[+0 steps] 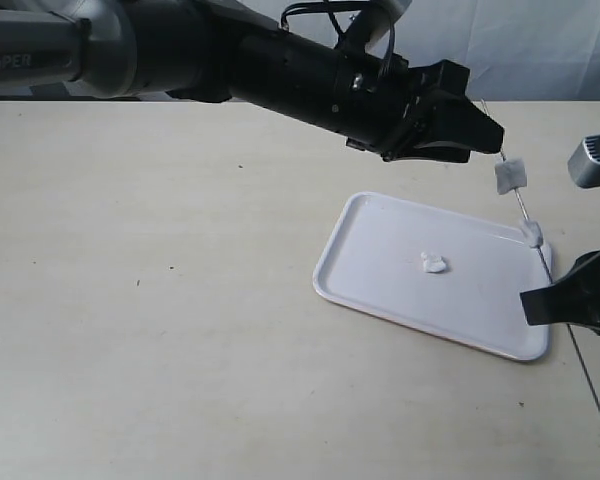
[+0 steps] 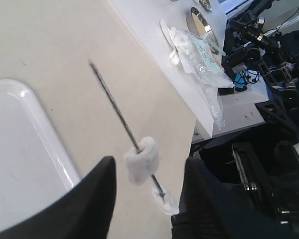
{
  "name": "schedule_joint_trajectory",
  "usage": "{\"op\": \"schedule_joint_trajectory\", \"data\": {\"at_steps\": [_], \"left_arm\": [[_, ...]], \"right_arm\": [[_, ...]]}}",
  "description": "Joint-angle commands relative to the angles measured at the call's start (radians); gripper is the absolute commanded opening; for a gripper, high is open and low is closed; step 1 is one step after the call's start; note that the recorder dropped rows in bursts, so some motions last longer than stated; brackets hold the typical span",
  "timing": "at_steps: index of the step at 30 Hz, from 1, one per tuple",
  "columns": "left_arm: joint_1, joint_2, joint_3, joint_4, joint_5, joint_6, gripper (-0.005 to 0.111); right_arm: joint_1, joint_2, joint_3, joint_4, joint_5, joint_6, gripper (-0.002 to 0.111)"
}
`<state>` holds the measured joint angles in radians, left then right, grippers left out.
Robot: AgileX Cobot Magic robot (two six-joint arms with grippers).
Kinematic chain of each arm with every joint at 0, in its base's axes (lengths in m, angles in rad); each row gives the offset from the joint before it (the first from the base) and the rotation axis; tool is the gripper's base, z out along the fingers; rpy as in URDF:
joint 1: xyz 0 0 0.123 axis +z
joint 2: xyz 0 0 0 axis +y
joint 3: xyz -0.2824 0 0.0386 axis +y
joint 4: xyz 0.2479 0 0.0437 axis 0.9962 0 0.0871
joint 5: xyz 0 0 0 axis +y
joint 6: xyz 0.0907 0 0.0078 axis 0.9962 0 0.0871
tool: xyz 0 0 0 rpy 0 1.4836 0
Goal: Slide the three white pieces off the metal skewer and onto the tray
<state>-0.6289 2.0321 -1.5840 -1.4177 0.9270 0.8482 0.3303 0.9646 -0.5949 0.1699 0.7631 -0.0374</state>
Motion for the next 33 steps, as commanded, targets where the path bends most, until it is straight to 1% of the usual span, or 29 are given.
{"op": "schedule_joint_trajectory", "data": {"at_steps": [1,5,11,17,23,30,33], "left_arm": [[0.0,-0.008,-0.001,0.013,0.007,0.002,0.042],[0.0,0.002,-0.001,0.002,0.017,0.016,0.042],[0.0,0.044,-0.001,-0.1,0.074,0.077,0.042],[0.008,0.057,-0.001,-0.126,0.089,0.106,0.042],[0.008,0.057,-0.001,-0.227,0.115,0.161,0.042],[0.008,0.059,-0.001,-0.227,0.136,0.163,0.042],[0.008,0.059,-0.001,-0.201,0.138,0.157,0.042]], "right_arm": [[-0.003,-0.002,-0.008,0.019,-0.015,-0.015,-0.001],[-0.003,-0.004,-0.008,0.045,-0.017,-0.026,-0.001],[-0.003,-0.017,-0.008,0.07,-0.018,-0.04,-0.001],[-0.003,-0.042,-0.008,0.067,-0.018,-0.04,-0.001],[-0.003,-0.042,-0.008,0.089,-0.031,-0.04,-0.001],[-0.003,-0.042,-0.008,0.102,-0.04,-0.041,-0.001],[-0.003,-0.042,-0.008,0.104,-0.044,-0.041,-0.001]]}}
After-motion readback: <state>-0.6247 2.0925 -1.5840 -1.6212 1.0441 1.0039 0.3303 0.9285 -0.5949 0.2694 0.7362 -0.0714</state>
